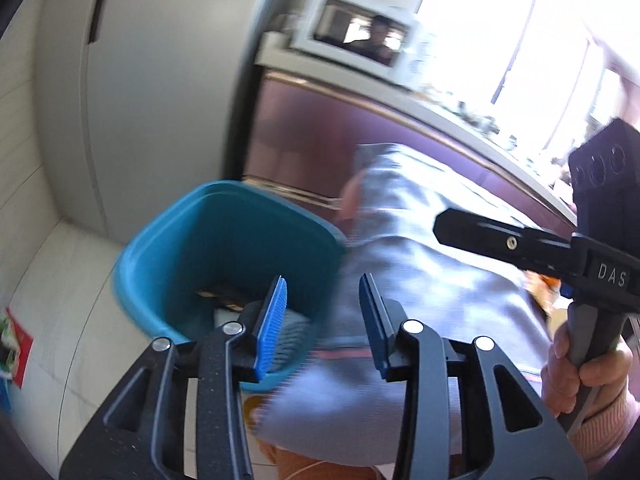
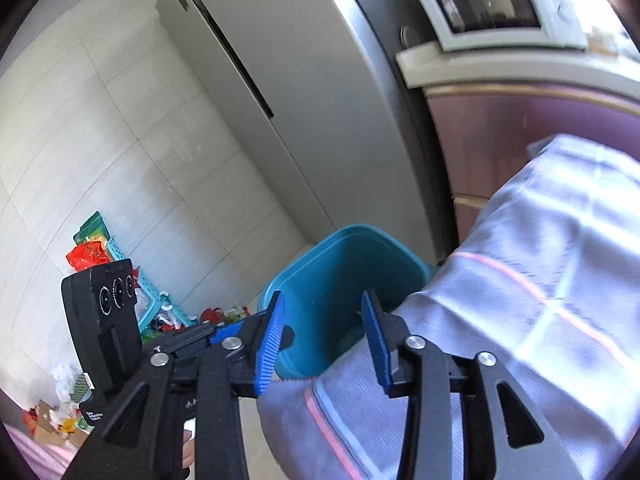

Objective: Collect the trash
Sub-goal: 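Carry the bag and foam net over the teal bin and open both tools, then grasp the blue-dotted paper cup with the left tool while the right tool grasps another foam net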

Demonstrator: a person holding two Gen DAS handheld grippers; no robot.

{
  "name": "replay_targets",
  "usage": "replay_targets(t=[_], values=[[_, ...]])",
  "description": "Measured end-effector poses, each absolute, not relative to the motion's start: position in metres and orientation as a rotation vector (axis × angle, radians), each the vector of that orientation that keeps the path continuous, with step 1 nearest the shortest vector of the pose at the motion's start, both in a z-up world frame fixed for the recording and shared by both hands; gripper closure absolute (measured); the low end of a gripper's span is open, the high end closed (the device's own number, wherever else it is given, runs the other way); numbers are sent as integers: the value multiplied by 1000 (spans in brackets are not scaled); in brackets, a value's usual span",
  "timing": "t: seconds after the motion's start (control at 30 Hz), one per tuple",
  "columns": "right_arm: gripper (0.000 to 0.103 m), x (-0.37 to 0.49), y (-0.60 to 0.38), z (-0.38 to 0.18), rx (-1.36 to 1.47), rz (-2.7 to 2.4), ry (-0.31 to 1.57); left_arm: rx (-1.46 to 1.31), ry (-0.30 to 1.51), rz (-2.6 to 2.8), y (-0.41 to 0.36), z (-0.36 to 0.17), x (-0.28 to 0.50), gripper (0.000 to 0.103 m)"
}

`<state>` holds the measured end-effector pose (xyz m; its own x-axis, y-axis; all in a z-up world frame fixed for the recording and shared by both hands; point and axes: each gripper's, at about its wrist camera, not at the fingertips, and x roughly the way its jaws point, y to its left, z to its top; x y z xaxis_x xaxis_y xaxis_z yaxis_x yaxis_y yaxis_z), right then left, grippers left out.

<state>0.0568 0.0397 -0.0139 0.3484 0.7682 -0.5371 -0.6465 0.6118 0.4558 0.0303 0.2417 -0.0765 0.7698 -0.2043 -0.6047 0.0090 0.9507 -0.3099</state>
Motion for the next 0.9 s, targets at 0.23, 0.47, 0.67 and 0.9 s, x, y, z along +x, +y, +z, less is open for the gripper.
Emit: replay_targets(t=[0.23,0.47,0.67,0.9], values=[[60,28,-31,12,177,809,689,-226,679,-339,168,-62,22,63],[60,1,-116,16,202,612,633,-159,708,-517,96,-63,20,63],[60,-14,-181,13,229,458,609,-98,731,-625,40,-67,21,63],[60,-23,-237,10,248,303,578,-74,771,-693,1,-72,36,63]])
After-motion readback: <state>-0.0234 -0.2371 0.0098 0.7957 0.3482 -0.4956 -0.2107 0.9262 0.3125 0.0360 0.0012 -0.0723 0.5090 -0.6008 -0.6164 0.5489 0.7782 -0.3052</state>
